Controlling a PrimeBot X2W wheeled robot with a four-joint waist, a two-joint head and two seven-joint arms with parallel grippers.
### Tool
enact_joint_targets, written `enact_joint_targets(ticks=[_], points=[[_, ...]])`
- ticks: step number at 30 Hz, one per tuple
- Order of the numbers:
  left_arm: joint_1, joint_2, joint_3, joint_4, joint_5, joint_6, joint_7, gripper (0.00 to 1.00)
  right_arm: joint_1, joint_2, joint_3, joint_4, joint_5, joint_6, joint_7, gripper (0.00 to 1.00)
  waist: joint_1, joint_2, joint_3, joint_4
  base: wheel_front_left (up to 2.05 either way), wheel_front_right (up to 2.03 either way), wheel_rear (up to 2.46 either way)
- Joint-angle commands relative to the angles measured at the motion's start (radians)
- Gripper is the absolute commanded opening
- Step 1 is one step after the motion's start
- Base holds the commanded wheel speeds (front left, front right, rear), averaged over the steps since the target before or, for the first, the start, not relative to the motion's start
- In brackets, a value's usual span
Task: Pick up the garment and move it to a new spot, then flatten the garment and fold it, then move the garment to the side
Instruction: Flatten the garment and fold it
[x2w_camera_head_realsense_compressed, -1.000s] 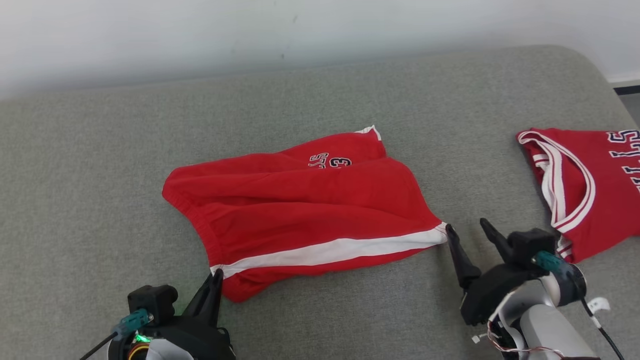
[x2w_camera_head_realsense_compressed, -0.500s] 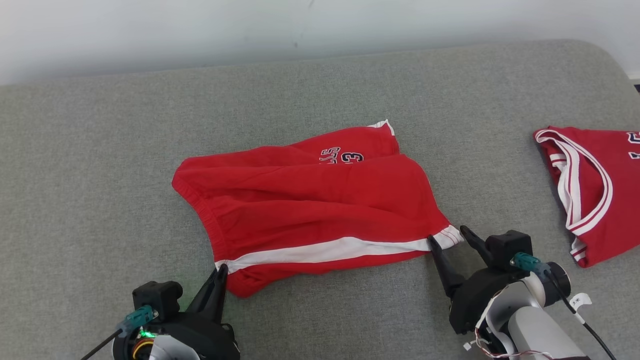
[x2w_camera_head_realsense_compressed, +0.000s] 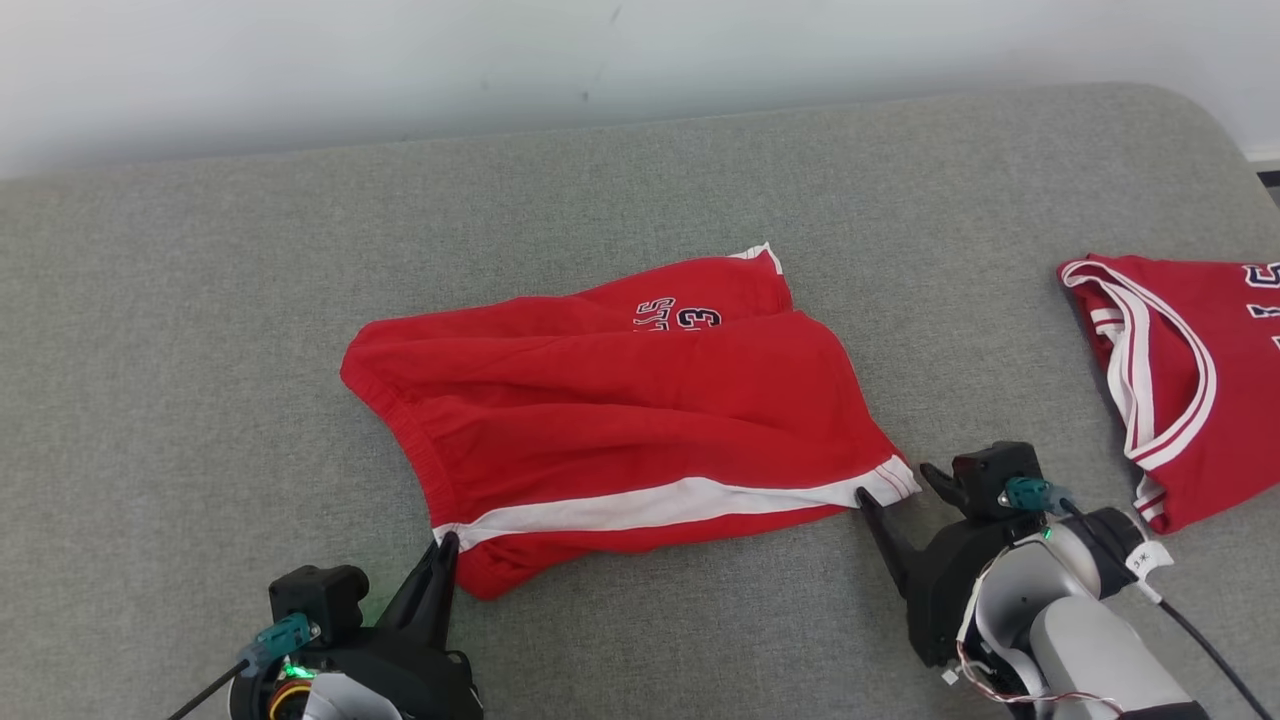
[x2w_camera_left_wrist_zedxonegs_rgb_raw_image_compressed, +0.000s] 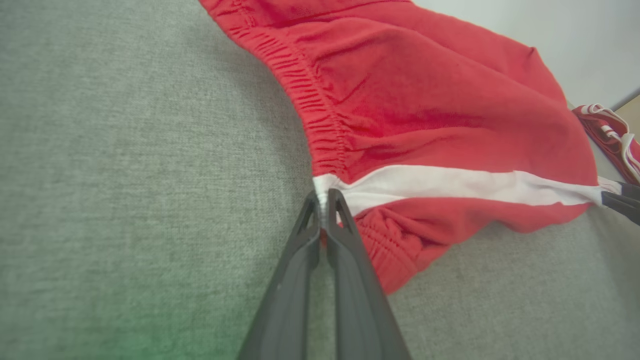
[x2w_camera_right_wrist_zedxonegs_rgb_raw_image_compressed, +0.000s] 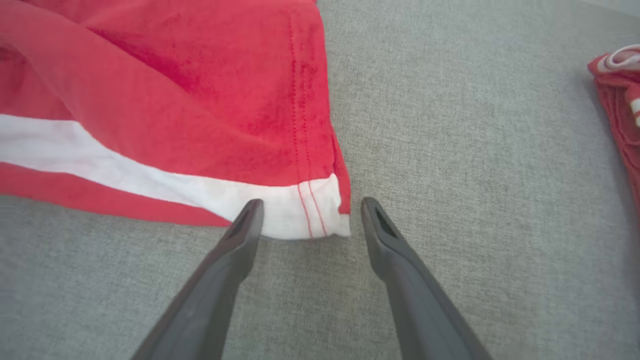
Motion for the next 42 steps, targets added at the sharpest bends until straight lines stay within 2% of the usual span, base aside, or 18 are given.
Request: enact_joint_targets(ticks=[1, 12, 13, 16, 19, 20, 26, 31, 33, 35, 37, 42], points=[[-0.007, -0.001, -0.002, 0.004, -0.01, 0.004, -0.002, 0.0, -0.009, -0.021, 0.008, -0.029, 0.003, -0.003, 0.026, 1.0, 0.0001, -0.0001, 0.0, 0.003, 0.0, 0.0, 0.0], [-0.005, 0.0, -0.009, 0.013, -0.018, 0.005, -0.01, 0.0, 0.033, -0.038, 0.019, -0.108, 0.042, -0.003, 0.136, 1.0, 0.0001, -0.0001, -0.004, 0.012, 0.0, 0.0, 0.0], [-0.005, 0.001, -0.009, 0.013, -0.019, 0.005, -0.009, 0.0, 0.037, -0.037, 0.017, -0.113, 0.046, -0.003, 0.141, 0.97, 0.0001, -0.0001, -0.004, 0.012, 0.0, 0.0, 0.0], [-0.004, 0.003, -0.011, 0.014, -0.022, 0.004, -0.012, 0.0, 0.047, -0.036, 0.015, -0.123, 0.047, -0.003, 0.148, 0.79, 0.0001, -0.0001, -0.003, 0.013, 0.0, 0.0, 0.0], [-0.003, 0.004, -0.014, 0.014, -0.023, 0.005, -0.012, 0.0, 0.049, -0.035, 0.013, -0.13, 0.044, -0.003, 0.151, 0.69, 0.0001, -0.0001, -0.003, 0.013, 0.0, 0.0, 0.0], [-0.003, 0.004, -0.015, 0.014, -0.023, 0.005, -0.012, 0.0, 0.05, -0.034, 0.012, -0.13, 0.045, -0.003, 0.153, 0.51, 0.0001, -0.0001, -0.003, 0.013, 0.0, 0.0, 0.0], [0.001, 0.007, -0.019, 0.012, -0.02, 0.006, -0.016, 0.0, 0.033, -0.031, 0.015, -0.123, 0.057, -0.003, 0.147, 0.47, 0.0001, -0.0001, -0.001, 0.013, 0.0, 0.0, 0.0], [-0.001, 0.01, -0.024, 0.008, -0.021, 0.007, -0.014, 0.0, 0.007, -0.028, 0.013, -0.1, 0.059, -0.003, 0.133, 0.47, 0.0001, -0.0001, 0.002, 0.017, 0.0, 0.0, 0.0], [-0.002, 0.01, -0.027, 0.007, -0.021, 0.008, -0.012, 0.0, 0.0, -0.027, 0.011, -0.089, 0.059, -0.003, 0.126, 0.4, 0.0001, -0.0001, 0.004, 0.02, 0.0, 0.0, 0.0], [-0.003, 0.011, -0.028, 0.006, -0.023, 0.008, -0.011, 0.0, -0.008, -0.024, 0.01, -0.079, 0.059, -0.003, 0.119, 0.29, 0.0001, -0.0001, 0.006, 0.023, 0.0, 0.0, 0.0], [-0.003, 0.012, -0.029, 0.006, -0.025, 0.01, -0.011, 0.0, -0.015, -0.024, 0.01, -0.07, 0.058, -0.003, 0.116, 0.0, 0.0001, -0.0001, 0.007, 0.026, 0.0, 0.0, 0.0], [-0.002, 0.015, -0.025, 0.006, -0.028, 0.015, -0.019, 0.0, -0.022, -0.025, 0.008, -0.059, 0.057, -0.003, 0.095, 0.0, 0.0001, -0.0001, 0.003, 0.028, 0.0, 0.0, 0.0]])
